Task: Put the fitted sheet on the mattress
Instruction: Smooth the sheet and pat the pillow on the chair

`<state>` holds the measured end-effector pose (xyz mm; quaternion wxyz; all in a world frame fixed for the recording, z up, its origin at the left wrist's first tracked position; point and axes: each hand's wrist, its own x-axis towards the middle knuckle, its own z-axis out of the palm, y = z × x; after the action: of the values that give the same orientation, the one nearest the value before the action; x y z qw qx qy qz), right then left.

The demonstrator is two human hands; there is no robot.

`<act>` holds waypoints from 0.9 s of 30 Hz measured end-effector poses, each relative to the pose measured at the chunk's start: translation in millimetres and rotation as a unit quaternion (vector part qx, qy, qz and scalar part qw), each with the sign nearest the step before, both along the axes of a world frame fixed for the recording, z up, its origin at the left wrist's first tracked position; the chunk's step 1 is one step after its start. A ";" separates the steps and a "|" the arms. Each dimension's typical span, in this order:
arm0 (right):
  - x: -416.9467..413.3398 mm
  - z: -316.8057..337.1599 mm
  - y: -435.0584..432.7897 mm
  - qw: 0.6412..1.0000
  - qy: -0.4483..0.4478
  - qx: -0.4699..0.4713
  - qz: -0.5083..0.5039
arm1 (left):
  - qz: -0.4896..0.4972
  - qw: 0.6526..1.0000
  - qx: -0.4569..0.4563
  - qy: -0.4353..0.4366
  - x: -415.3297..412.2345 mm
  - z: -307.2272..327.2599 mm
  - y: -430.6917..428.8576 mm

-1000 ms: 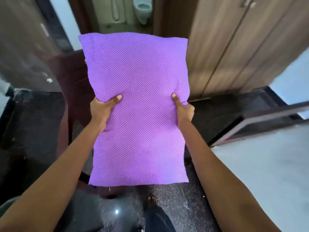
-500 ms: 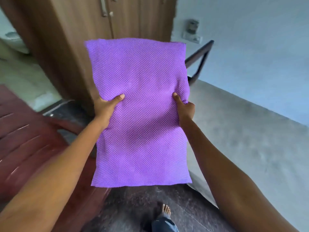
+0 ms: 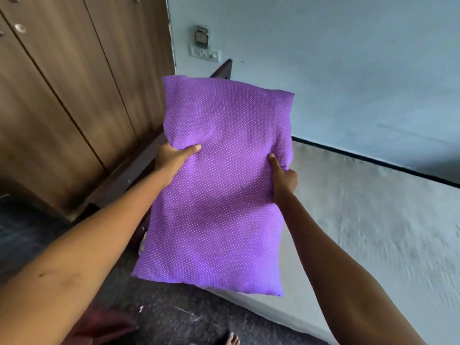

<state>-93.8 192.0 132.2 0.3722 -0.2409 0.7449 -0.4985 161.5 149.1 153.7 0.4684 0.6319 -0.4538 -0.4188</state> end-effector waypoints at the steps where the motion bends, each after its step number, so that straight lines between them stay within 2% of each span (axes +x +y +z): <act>1: -6.4 -4.4 -7.7 1.000 -0.003 0.008 -0.002 | -0.010 1.000 0.010 -0.010 -5.0 -4.0 -12.0; 8: -40.2 -55.0 -87.8 0.998 -0.005 0.058 -0.025 | -0.040 0.993 0.088 -0.072 -28.8 -52.2 -122.0; 13: -53.8 -120.4 -170.7 0.994 -0.046 0.093 -0.038 | -0.076 0.981 0.126 -0.124 -43.2 -107.6 -223.0; 17: -48.3 -175.9 -223.1 0.990 -0.067 0.120 0.032 | -0.072 0.966 0.166 -0.187 -52.1 -170.8 -286.8; 19: -43.9 -204.1 -240.2 0.988 -0.040 0.134 0.065 | -0.063 0.950 0.185 -0.243 -58.5 -204.0 -306.7; 22: -40.5 -233.3 -254.6 0.973 0.022 0.207 0.104 | -0.072 0.930 0.195 -0.303 -72.0 -239.1 -319.3; 24: -37.2 -246.4 -256.8 0.951 0.074 0.257 0.156 | -0.126 0.921 0.198 -0.312 -81.7 -256.7 -315.1; 27: -26.0 -272.7 -247.2 0.928 0.143 0.272 0.210 | -0.226 0.875 0.211 -0.372 -85.2 -288.5 -292.0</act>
<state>-119.8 -55.2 -140.6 0.4096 -0.3500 0.8294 -0.1475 76.3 -142.9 -134.8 0.0132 0.7054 -0.6255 -0.3332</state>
